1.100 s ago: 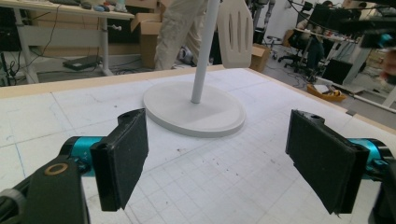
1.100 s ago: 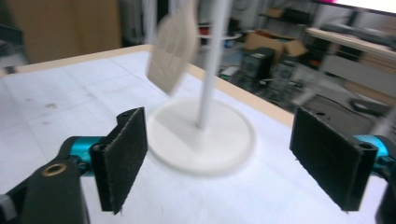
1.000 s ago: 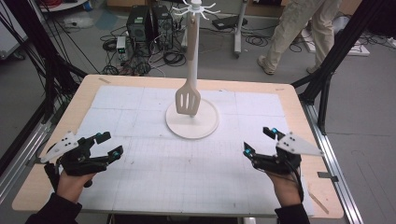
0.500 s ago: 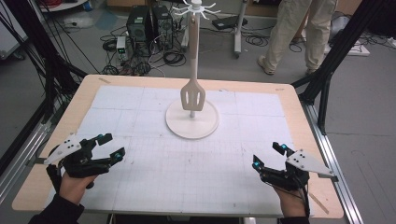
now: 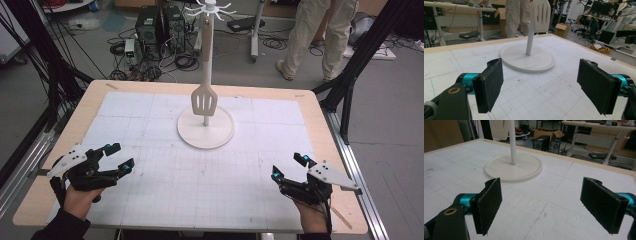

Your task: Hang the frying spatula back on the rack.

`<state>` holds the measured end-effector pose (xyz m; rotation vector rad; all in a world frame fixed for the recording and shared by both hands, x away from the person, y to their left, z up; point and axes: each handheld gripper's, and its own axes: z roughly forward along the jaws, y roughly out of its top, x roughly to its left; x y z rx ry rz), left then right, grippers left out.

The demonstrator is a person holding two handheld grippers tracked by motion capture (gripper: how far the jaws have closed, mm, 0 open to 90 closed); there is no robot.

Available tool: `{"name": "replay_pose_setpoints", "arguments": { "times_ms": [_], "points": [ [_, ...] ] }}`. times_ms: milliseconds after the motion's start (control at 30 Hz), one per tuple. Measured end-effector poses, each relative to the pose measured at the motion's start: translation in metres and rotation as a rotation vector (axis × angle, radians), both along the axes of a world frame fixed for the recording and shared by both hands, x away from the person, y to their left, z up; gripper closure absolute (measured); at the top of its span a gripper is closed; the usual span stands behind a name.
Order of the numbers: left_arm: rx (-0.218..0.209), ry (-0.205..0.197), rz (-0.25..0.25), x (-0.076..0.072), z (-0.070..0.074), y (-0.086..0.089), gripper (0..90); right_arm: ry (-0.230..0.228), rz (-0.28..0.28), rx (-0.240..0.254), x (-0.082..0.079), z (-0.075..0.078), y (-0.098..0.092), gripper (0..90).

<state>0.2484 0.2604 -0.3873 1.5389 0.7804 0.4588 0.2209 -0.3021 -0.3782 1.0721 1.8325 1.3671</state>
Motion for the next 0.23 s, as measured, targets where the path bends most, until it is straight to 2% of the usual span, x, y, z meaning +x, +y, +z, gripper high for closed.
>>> {"name": "replay_pose_setpoints", "arguments": {
  "times_ms": [233],
  "points": [
    [-0.004,0.006,0.006,0.0007,-0.0012,0.0008,21.6,0.006,-0.004,0.004,0.0011,-0.0008,-0.0007,16.3]
  ]
}}
